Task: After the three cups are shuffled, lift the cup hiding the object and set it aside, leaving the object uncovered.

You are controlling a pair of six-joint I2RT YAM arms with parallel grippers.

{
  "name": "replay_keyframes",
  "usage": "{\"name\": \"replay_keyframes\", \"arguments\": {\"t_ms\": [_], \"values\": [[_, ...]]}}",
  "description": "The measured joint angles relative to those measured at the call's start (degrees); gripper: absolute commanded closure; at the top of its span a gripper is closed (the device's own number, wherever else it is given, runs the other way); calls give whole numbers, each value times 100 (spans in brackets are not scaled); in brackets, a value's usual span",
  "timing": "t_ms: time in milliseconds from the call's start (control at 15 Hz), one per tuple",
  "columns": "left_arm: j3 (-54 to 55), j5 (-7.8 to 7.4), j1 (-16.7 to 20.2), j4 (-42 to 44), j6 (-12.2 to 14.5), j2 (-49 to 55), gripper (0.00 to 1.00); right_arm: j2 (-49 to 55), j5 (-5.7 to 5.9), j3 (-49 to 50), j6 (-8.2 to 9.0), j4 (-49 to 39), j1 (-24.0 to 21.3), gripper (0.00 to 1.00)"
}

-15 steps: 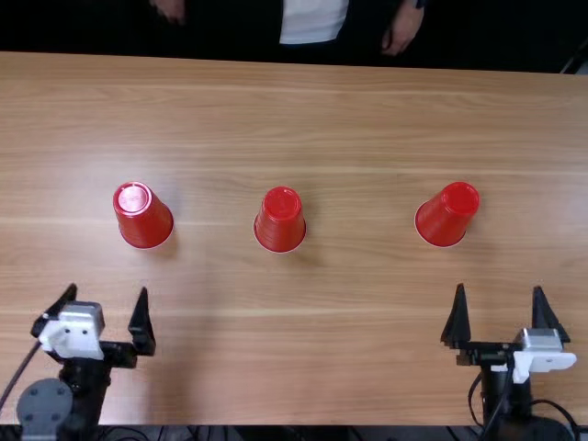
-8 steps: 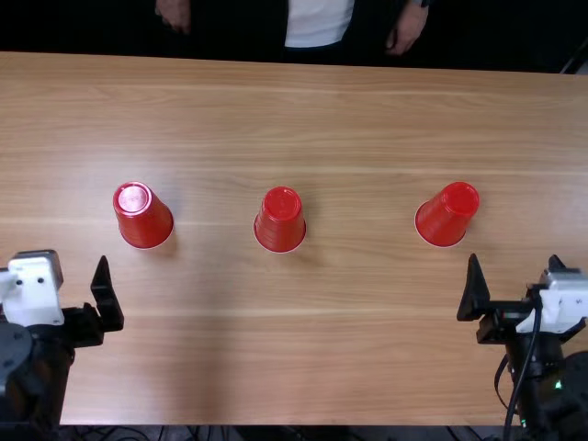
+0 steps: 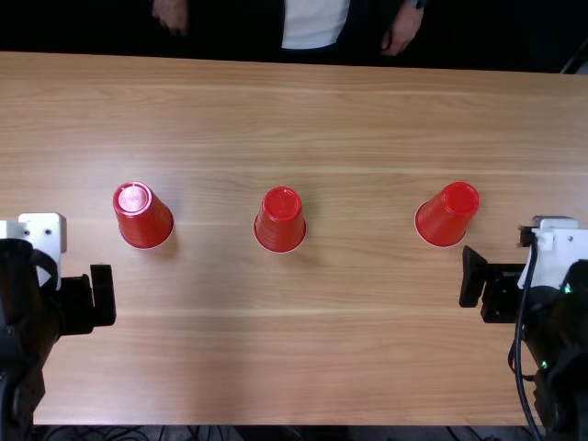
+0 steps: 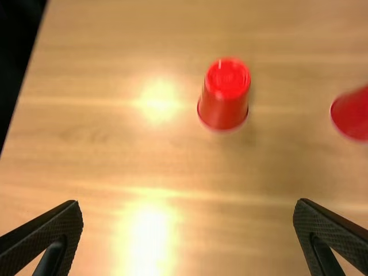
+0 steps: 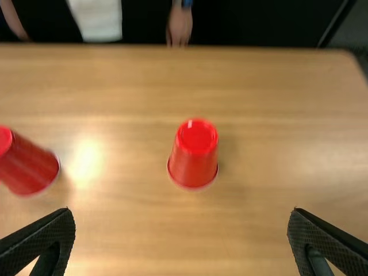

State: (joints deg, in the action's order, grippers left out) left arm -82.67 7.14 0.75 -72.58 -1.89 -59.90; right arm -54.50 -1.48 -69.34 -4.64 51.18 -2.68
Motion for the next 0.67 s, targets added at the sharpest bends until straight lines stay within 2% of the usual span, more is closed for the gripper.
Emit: {"name": "replay_keyframes", "arguments": {"t_ms": [400, 667], "values": [[-706, -7, -2, -984, 17, -776, 0, -748, -22, -780, 11, 1547, 153, 0], [-776, -7, -2, -1298, 20, -1045, 0, -748, -48, -796, 17, 1725, 155, 0]]}}
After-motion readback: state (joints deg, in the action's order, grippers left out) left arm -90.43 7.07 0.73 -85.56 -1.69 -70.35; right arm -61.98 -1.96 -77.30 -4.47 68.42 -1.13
